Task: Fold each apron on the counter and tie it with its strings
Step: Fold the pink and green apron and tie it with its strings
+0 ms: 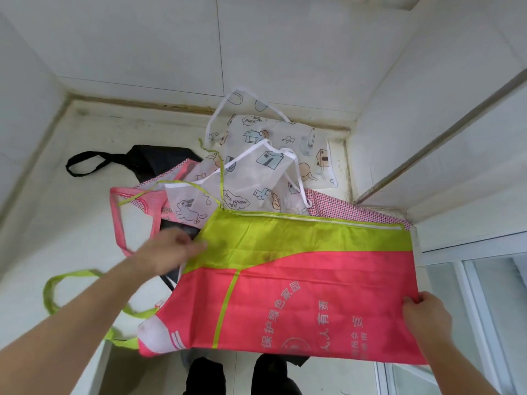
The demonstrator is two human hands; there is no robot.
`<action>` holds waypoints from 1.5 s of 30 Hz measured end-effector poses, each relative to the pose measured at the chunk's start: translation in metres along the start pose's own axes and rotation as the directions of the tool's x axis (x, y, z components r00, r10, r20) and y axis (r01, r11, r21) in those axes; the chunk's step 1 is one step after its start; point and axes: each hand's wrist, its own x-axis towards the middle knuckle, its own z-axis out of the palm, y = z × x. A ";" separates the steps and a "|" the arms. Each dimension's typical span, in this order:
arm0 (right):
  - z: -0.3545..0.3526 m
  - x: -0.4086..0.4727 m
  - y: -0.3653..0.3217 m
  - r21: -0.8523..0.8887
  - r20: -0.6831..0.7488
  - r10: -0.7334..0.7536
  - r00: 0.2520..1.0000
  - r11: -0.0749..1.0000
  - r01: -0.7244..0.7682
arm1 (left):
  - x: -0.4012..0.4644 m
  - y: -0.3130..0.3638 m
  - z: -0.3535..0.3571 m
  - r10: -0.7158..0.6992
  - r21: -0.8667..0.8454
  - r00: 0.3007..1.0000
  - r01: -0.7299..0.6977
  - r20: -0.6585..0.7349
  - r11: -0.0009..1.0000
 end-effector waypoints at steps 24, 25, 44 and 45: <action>-0.006 -0.004 -0.022 0.023 -0.005 -0.085 0.996 0.996 0.086 | -0.031 -0.105 0.001 -0.058 0.216 0.924 -0.027 0.379 0.976; -0.007 -0.004 -0.022 0.021 -0.009 -0.086 0.996 0.996 0.086 | -0.037 -0.101 0.000 -0.082 0.244 0.916 -0.018 0.392 0.970; -0.010 -0.002 -0.023 -0.003 -0.003 -0.087 0.996 0.996 0.087 | -0.076 -0.093 0.020 -0.176 0.401 0.948 0.058 0.265 0.914; -0.011 -0.002 -0.023 -0.004 -0.006 -0.081 0.997 0.997 0.081 | -0.074 -0.098 0.012 -0.189 0.304 0.943 0.101 0.275 0.947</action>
